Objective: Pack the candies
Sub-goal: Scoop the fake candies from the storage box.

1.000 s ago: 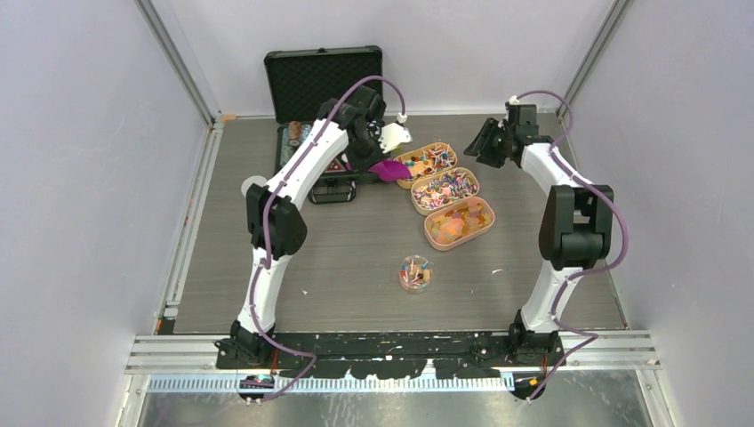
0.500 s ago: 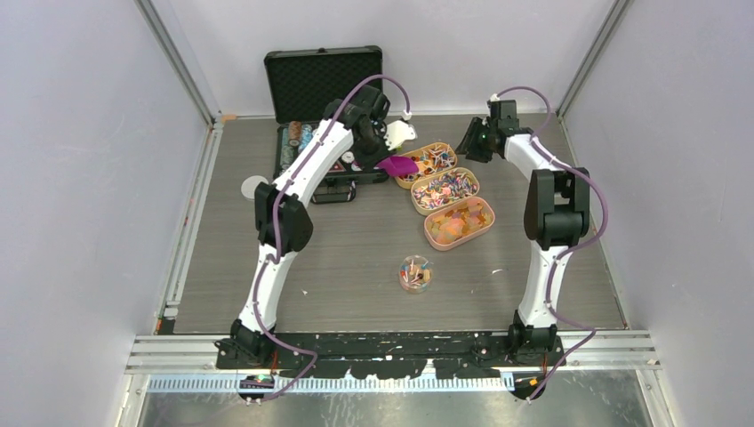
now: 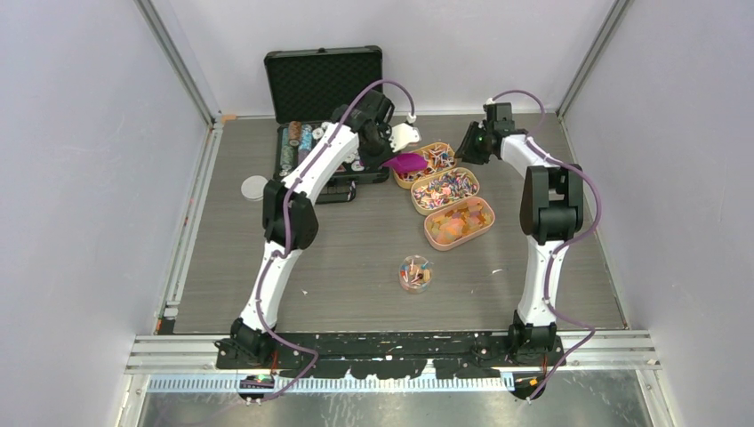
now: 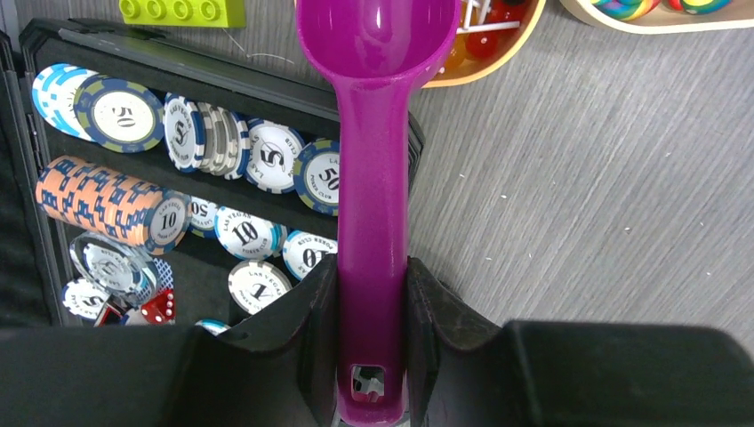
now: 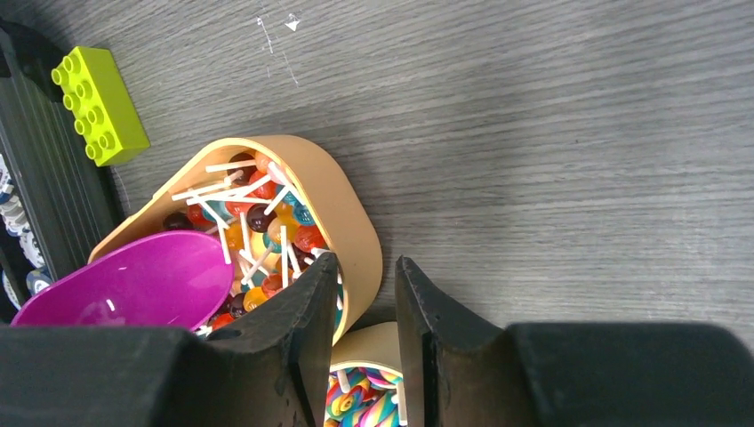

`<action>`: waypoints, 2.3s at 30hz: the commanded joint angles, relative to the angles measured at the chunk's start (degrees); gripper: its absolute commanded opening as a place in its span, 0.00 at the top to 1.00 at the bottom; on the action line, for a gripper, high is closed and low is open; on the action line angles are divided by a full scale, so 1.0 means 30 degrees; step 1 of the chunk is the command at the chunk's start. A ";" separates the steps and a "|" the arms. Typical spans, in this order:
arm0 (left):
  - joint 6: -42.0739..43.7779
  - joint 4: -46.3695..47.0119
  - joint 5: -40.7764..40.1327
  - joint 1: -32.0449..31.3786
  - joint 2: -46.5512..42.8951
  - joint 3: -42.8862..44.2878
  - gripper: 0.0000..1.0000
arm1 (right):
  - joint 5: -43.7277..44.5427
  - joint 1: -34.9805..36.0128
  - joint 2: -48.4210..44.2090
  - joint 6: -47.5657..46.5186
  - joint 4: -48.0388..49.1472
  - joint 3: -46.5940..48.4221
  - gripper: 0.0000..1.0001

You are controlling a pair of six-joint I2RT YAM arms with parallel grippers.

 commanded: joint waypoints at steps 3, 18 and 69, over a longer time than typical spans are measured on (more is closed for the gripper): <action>0.0438 0.0023 -0.0274 -0.0074 0.0609 0.1211 1.00 | -0.0019 0.0247 0.0201 -0.0677 0.0129 0.1109 0.68; -0.0179 0.1516 0.0623 -0.0333 0.1820 0.1135 1.00 | -0.0261 0.0496 0.0520 -0.0809 0.0278 0.0905 0.74; -0.1945 0.7037 0.1085 -0.0343 -0.1139 -0.4589 1.00 | -0.1486 0.0022 -0.0115 0.1819 0.2350 0.1038 0.79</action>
